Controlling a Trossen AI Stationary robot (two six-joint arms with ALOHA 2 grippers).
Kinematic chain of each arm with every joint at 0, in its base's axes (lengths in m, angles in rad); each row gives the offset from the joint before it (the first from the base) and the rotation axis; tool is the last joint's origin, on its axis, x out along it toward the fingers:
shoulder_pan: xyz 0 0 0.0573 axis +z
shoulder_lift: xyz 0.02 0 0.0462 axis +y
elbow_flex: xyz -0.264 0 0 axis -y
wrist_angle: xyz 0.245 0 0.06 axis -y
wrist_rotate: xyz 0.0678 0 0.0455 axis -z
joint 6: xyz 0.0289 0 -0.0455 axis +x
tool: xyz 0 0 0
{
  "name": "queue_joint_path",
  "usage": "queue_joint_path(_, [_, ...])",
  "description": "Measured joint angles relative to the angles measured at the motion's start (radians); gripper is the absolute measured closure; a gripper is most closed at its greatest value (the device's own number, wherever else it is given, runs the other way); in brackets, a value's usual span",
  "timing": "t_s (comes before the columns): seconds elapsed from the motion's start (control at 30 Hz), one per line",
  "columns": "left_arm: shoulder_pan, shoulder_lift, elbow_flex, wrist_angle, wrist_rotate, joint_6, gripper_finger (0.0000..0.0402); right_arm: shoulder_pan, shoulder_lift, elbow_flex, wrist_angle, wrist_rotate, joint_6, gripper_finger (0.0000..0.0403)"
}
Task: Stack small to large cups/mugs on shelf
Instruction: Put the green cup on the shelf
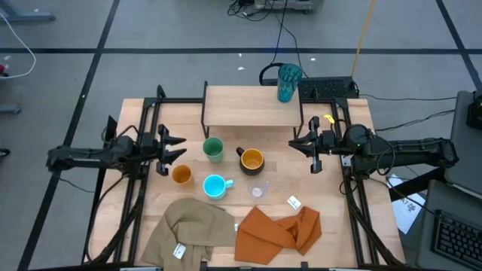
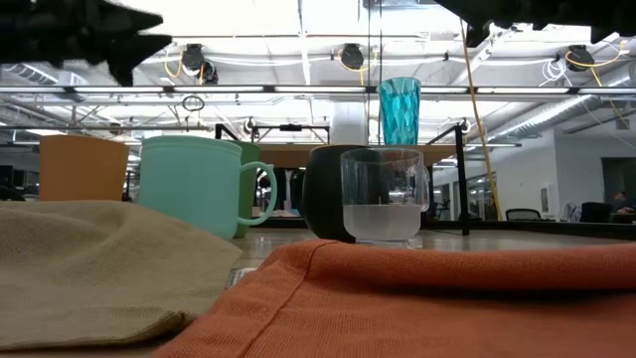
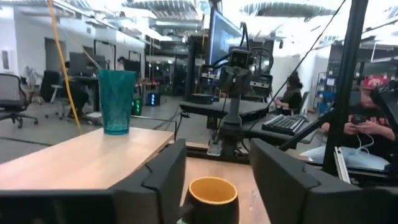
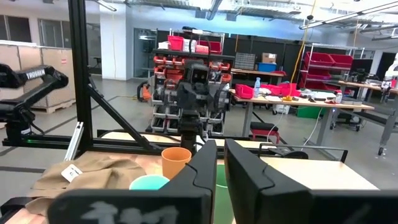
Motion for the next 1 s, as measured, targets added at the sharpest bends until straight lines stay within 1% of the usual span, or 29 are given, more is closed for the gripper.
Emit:
queue_joint_path(0.13, [0.0, 0.194, 0.191, -0.201, 0.001, 0.018, 0.0205, 0.0, 0.0, 0.0, 0.0, 0.0, 0.0, 0.0383])
queue_joint_path(0.3, [0.0, 0.432, 0.434, -0.525, 0.01, 0.062, 0.0217, 0.0, 0.0, 0.0, 0.0, 0.0, 0.0, 0.0383])
queue_joint_path(0.37, [0.0, 0.506, 0.518, -0.645, 0.017, 0.05, 0.0224, 0.0, 0.0, 0.0, 0.0, 0.0, 0.0, 0.0383])
queue_joint_path(0.43, [0.0, 0.568, 0.593, -0.723, 0.04, 0.048, 0.023, 0.0, 0.0, 0.0, 0.0, 0.0, 0.0, 0.0383])
queue_joint_path(0.53, [0.0, 0.643, 0.676, -0.81, 0.044, 0.056, 0.0238, 0.0, 0.0, 0.0, -0.007, 0.0, 0.0, 0.0383])
queue_joint_path(0.63, [0.0, 0.698, 0.736, -0.862, 0.044, 0.085, 0.0244, 0.0, 0.0, 0.0, -0.019, 0.0, 0.0, 0.0383])
queue_joint_path(0.73, [0.0, 0.747, 0.769, -0.905, 0.044, 0.109, 0.0244, 0.0, 0.0, 0.0, -0.031, 0.0, 0.0, 0.0383])
queue_joint_path(1.0, [0.003, 0.848, 0.779, -0.949, 0.03, 0.119, 0.0243, 0.0, 0.0, 0.0, -0.033, -0.001, 0.0, 0.0383])
